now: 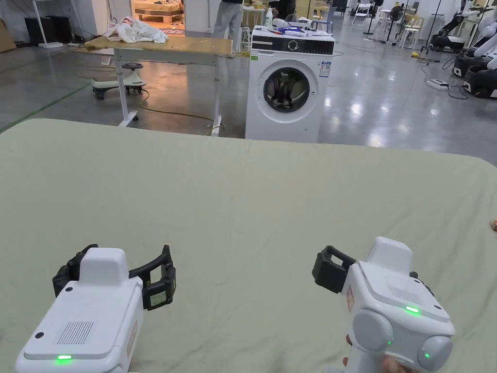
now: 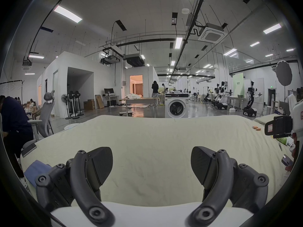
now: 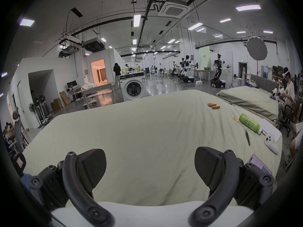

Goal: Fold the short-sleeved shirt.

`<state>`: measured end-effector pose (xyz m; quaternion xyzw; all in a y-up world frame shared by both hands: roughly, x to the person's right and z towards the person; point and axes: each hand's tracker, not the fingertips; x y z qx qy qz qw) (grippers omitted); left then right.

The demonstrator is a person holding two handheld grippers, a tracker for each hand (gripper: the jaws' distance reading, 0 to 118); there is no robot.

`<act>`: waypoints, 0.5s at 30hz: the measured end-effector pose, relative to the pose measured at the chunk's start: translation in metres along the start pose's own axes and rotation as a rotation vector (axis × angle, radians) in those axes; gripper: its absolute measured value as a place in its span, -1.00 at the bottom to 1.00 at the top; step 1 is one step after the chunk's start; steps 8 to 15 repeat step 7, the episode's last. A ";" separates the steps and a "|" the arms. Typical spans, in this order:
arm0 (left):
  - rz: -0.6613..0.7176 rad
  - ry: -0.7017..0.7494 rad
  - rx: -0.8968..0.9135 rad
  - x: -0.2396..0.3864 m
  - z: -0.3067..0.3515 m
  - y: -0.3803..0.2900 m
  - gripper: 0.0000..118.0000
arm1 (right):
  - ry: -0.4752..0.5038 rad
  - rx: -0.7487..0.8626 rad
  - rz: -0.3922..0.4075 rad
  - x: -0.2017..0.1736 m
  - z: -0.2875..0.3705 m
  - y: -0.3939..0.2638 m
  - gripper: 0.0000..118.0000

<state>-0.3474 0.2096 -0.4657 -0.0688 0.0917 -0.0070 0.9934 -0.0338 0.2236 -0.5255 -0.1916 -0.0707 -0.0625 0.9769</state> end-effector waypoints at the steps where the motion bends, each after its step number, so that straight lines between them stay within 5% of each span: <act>1: 0.000 0.002 0.000 0.000 0.000 0.001 0.68 | -0.007 0.003 0.010 0.000 -0.001 0.000 0.86; 15: -0.007 0.001 0.007 0.000 -0.001 0.002 0.68 | 0.005 0.044 0.033 0.004 -0.002 -0.006 0.86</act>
